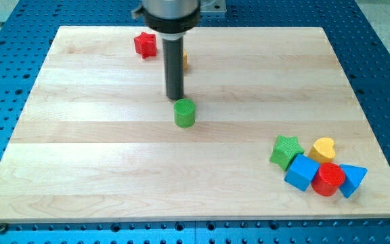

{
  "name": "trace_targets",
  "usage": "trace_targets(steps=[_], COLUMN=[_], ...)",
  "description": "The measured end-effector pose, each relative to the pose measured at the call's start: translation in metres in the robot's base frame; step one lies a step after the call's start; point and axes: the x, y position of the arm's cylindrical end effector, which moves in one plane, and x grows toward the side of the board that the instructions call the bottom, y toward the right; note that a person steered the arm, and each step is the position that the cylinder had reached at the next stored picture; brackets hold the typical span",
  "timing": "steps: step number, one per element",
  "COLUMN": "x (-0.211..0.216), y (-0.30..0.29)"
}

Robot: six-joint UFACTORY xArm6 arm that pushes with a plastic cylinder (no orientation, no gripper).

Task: Move the green circle to the top left of the green star

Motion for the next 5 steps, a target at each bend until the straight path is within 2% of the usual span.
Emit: trace_targets(steps=[1, 2, 3, 4, 5], x=[0.037, 0.052, 0.079, 0.082, 0.064], y=[0.012, 0.013, -0.037, 0.017, 0.056])
